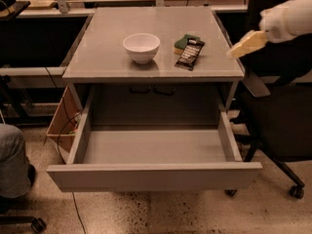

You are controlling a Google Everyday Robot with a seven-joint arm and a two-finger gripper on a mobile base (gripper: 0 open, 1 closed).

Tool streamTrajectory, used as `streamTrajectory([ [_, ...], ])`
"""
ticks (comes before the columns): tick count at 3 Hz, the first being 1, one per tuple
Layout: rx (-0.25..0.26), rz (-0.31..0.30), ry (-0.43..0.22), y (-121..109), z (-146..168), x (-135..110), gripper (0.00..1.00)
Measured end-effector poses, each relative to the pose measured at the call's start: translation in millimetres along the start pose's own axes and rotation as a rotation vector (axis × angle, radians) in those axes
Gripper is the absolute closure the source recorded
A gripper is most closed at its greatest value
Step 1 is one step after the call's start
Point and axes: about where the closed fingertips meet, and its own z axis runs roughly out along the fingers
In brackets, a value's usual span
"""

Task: Pick rxbar chocolate from top drawer and place on counter

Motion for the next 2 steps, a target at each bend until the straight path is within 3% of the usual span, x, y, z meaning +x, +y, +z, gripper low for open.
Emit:
streamTrajectory([
  [1, 0.031, 0.04, -0.048, -15.9, -50.9, 25.5, 0.0],
  [2, 0.039, 0.05, -0.047, -18.7, -57.2, 32.3, 0.0],
])
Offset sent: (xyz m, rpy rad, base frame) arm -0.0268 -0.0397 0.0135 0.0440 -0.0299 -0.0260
